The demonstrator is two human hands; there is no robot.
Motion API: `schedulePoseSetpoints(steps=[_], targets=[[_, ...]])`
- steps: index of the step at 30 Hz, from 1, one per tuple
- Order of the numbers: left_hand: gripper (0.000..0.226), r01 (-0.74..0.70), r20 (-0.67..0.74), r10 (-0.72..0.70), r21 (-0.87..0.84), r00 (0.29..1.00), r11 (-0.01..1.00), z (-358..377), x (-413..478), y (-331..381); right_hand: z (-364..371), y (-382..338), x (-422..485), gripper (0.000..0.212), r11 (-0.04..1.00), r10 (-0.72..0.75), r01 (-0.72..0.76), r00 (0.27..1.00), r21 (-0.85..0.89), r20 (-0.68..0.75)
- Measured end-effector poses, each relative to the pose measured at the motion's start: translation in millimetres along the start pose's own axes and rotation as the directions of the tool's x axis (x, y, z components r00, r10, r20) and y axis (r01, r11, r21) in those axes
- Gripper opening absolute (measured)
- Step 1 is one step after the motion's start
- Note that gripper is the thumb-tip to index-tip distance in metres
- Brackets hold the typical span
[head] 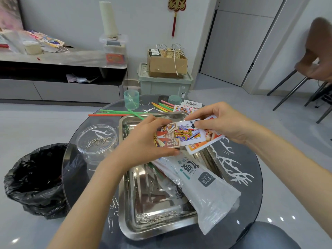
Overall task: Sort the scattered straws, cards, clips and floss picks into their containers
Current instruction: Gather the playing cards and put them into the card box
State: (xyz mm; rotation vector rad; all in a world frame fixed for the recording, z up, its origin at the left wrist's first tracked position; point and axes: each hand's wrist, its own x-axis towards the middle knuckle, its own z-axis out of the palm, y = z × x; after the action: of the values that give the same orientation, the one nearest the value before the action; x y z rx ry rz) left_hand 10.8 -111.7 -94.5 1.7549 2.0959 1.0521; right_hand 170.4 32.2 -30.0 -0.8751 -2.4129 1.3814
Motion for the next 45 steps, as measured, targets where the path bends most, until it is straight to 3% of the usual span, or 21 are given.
schedulePoseSetpoints(steps=[6, 9, 12, 16, 21, 25, 28, 35, 40, 43, 45], targets=[[0.075, -0.010, -0.082, 0.007, -0.032, 0.997, 0.999, -1, -2, -2, 26, 4, 7, 0.019, 0.996, -0.080, 0.084, 0.964, 0.004, -0.253], [0.071, -0.008, -0.068, 0.001, -0.106, 0.998, 0.994, -5, -3, -1, 26, 5, 9, 0.019, 0.987, -0.001, 0.047, 0.959, 0.156, -0.283], [0.071, 0.003, -0.072, -0.012, -0.130, 0.997, 0.991, -6, -1, -2, 24, 5, 8, 0.007, 0.978, -0.001, 0.064, 0.954, 0.198, -0.301], [0.075, 0.002, -0.064, -0.010, -0.121, 0.998, 0.993, -7, -1, -3, 23, 7, 4, 0.018, 0.980, -0.052, 0.088, 0.980, 0.179, -0.192], [0.079, -0.019, 0.017, 0.021, -0.131, 1.000, 0.991, -6, -6, 0, 23, 7, 2, 0.013, 0.990, -0.043, 0.042, 0.999, 0.134, 0.007], [0.071, -0.006, 0.021, 0.009, -0.160, 1.000, 0.987, -4, -4, 1, 14, 4, 0, 0.019, 0.992, -0.044, 0.048, 0.998, 0.119, -0.036], [0.068, -0.008, -0.023, 0.004, -0.170, 1.000, 0.985, -5, -2, -3, 8, 2, -3, 0.011, 0.990, -0.027, 0.038, 0.996, 0.133, -0.085], [0.069, -0.002, -0.068, -0.006, -0.116, 0.998, 0.993, -3, -3, -8, 12, 0, -14, 0.025, 0.999, 0.003, -0.009, 0.989, 0.044, 0.149], [0.070, 0.016, -0.044, -0.022, -0.115, 0.999, 0.993, 1, -2, -9, 22, 2, -15, 0.038, 0.987, 0.027, -0.080, 0.939, 0.141, 0.343], [0.066, 0.021, -0.040, -0.026, -0.119, 0.999, 0.993, 0, -3, -10, 23, 4, -14, 0.037, 0.972, 0.042, -0.125, 0.927, 0.202, 0.372], [0.057, 0.017, -0.041, -0.024, -0.144, 0.999, 0.989, 0, -3, -9, 21, 4, -13, 0.029, 0.960, 0.035, -0.120, 0.947, 0.251, 0.319]])
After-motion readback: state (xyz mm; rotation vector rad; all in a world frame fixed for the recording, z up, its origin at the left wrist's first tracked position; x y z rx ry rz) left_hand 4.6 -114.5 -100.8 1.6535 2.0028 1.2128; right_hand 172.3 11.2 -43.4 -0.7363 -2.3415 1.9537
